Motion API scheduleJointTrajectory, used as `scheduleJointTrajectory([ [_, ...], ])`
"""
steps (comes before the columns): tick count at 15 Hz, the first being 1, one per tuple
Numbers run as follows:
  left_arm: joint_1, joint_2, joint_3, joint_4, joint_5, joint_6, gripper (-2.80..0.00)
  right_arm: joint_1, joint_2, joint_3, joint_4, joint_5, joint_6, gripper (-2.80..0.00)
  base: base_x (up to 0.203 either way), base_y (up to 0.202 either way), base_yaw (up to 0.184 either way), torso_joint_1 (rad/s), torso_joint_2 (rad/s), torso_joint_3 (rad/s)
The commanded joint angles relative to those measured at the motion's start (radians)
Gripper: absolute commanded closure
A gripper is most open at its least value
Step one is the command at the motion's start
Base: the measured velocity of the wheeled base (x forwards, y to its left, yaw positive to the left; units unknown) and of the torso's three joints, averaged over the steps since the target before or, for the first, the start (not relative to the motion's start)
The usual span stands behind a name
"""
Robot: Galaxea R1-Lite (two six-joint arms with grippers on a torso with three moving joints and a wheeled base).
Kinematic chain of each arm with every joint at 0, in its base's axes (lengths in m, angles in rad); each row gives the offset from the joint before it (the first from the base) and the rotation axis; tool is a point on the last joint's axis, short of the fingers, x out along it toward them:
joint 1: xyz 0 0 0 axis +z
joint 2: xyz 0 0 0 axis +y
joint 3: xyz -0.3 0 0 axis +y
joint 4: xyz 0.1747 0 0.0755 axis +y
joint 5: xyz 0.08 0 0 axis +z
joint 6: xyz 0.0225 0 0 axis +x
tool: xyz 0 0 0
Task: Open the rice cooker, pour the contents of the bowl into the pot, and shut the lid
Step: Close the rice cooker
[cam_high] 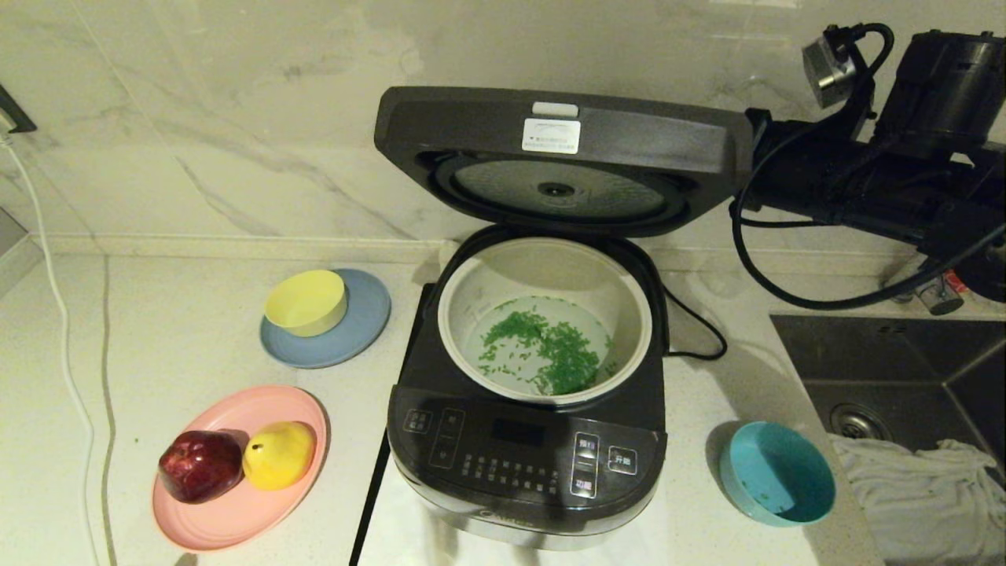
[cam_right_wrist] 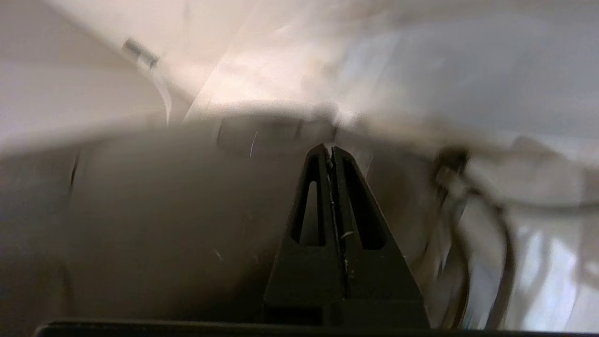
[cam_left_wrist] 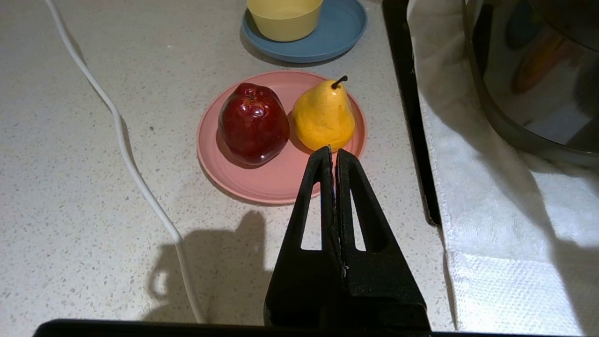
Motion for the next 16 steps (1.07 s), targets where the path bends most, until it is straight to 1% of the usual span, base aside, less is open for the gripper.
scheduleJointTrajectory([
  [1, 0.000, -0.002, 0.009, 0.000, 0.000, 0.001, 0.00, 0.032, -0.099, 0.110, -0.004, 0.024, -0.002, 0.00, 0.000, 0.000, 0.000, 0.000, 0.00, 0.000],
  [4, 0.000, -0.002, 0.009, 0.000, 0.000, -0.001, 0.00, 0.099, -0.152, 0.173, 0.028, 0.029, -0.005, 0.00, 0.000, 0.000, 0.000, 0.000, 0.00, 0.000],
  [7, 0.000, -0.002, 0.009, 0.000, 0.000, 0.001, 0.00, 0.123, -0.159, 0.174, 0.038, 0.029, -0.007, 0.00, 0.000, 0.000, 0.000, 0.000, 0.00, 0.000],
  [9, 0.000, -0.002, 0.009, 0.000, 0.000, 0.001, 0.00, 0.146, -0.169, 0.199, 0.055, 0.027, -0.007, 0.00, 0.000, 0.000, 0.000, 0.000, 0.00, 0.000],
  [12, 0.000, -0.002, 0.009, 0.000, 0.000, 0.001, 0.00, 0.184, -0.184, 0.270, 0.084, 0.025, -0.008, 0.00, 0.000, 0.000, 0.000, 0.000, 0.00, 0.000],
  [16, 0.000, -0.002, 0.009, 0.000, 0.000, 0.001, 0.00, 0.269, -0.176, 0.356, 0.113, 0.011, -0.022, 0.00, 0.000, 0.000, 0.000, 0.000, 0.00, 0.000],
])
